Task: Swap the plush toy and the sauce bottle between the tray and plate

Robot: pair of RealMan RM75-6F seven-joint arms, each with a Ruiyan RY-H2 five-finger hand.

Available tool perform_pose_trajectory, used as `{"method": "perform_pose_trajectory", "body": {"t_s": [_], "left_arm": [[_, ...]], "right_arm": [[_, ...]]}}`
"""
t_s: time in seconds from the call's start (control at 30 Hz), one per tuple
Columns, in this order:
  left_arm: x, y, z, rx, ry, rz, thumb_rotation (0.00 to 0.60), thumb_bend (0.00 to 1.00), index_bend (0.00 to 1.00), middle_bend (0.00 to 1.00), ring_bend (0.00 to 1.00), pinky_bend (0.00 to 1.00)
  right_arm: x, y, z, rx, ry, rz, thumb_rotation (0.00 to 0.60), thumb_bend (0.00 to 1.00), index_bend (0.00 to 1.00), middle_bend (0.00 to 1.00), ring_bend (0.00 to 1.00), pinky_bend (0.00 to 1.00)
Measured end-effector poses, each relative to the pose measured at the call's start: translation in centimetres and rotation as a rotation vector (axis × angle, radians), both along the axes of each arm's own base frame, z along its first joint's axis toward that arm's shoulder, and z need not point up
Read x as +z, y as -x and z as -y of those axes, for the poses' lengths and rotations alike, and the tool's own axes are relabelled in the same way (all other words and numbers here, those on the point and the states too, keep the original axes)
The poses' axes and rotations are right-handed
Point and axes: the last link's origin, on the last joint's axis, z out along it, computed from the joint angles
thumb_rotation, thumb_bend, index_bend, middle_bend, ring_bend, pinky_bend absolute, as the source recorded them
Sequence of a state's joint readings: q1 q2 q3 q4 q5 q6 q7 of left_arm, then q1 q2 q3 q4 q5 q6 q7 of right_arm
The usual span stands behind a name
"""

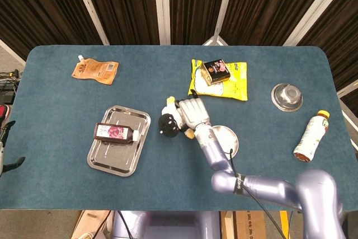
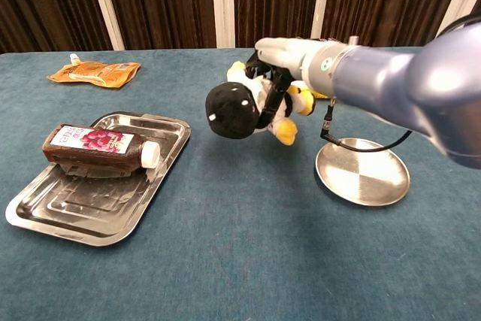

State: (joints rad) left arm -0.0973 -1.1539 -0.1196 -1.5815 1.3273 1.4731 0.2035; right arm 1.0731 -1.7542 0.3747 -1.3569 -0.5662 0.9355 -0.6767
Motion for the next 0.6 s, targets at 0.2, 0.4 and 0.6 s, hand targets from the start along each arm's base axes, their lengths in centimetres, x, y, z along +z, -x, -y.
{"method": "perform_pose_trajectory", "body": {"t_s": [0.2, 0.4, 0.6], "left_arm": [[-0.1, -0.2, 0.1, -0.008, 0.015, 0.002, 0.600, 0.18, 0.15, 0.01, 0.00, 0.13], [-0.4, -0.3, 0.3, -0.010, 0.035, -0.007, 0.600, 0.18, 0.15, 0.01, 0.00, 0.13], [-0.2, -0.7, 0.4, -0.039, 0.043, 0.023, 0.600, 0.18, 0.14, 0.01, 0.00, 0.13]], "right_arm": [[-1.9, 0.5, 0.4, 0.000, -0.048, -0.067, 0.600, 0.05, 0.00, 0.00, 0.00, 0.00], [-1.9, 1.3, 0.3, -0.010, -0.068, -0.136, 0.600, 0.03, 0.00, 0.00, 0.00, 0.00], [1.2, 1.8, -0.9, -0.003, -0.067, -0.112, 0.600, 0.03, 0.00, 0.00, 0.00, 0.00]]}}
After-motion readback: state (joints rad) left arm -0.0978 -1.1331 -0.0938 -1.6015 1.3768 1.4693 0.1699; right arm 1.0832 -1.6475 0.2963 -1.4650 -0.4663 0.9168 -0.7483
